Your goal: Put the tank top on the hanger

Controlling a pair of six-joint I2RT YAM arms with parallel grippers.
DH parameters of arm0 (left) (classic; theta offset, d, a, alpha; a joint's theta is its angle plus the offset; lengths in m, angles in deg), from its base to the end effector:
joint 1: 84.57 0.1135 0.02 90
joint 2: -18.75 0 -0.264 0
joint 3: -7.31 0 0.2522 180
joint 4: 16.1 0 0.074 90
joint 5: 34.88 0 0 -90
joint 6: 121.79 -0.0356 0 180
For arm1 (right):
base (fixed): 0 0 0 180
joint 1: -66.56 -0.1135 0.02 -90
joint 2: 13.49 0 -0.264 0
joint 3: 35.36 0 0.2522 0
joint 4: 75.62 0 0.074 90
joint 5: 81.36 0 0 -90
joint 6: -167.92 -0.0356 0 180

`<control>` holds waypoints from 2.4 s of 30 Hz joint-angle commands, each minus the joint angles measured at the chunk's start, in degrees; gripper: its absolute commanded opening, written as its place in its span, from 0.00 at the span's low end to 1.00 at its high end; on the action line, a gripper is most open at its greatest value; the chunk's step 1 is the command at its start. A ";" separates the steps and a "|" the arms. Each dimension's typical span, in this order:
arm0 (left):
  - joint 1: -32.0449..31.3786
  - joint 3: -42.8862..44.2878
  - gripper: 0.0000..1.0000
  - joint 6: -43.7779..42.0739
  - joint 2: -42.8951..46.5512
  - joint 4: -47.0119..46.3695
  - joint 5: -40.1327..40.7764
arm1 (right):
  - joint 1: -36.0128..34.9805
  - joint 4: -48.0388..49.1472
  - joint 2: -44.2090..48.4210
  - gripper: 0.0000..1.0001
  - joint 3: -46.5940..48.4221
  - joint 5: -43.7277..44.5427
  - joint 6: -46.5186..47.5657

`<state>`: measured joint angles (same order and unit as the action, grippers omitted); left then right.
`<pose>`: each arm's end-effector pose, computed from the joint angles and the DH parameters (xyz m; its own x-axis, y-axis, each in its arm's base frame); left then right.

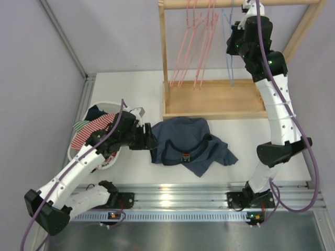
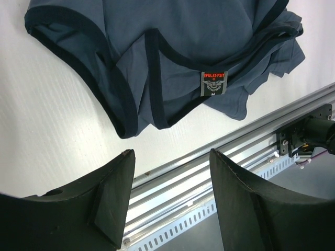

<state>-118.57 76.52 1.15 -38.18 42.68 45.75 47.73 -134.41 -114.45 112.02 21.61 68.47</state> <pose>0.1605 -0.1152 0.3092 -0.8552 -0.0703 -0.5135 0.2140 0.8544 -0.4734 0.3341 0.1055 0.5321 -0.2176 0.0948 -0.9714 -0.0723 0.9910 0.1129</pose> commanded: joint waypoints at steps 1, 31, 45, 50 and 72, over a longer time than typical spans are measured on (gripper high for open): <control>0.07 -0.86 0.64 0.54 1.38 -1.07 -0.04 | 0.90 3.28 3.05 0.00 1.56 0.83 1.37; 0.16 -0.42 0.63 0.80 1.82 -1.33 1.89 | 1.25 0.22 40.30 0.00 -40.17 -11.01 -6.98; -2.99 -9.04 0.61 11.26 -0.98 -7.04 11.45 | 0.90 -3.64 69.50 0.00 -79.39 -41.89 -13.05; -14.33 -4.38 0.60 14.07 -10.28 -7.14 19.81 | 0.90 -4.45 72.57 0.00 -83.69 -44.87 -11.29; -24.19 7.22 0.38 15.30 -31.23 0.43 35.21 | 0.11 -6.47 74.78 0.00 -91.52 -50.41 -6.89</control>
<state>-142.28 81.70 16.34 -69.06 41.58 78.08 47.98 -142.78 -40.58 21.12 -26.43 61.41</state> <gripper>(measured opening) 0.392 0.022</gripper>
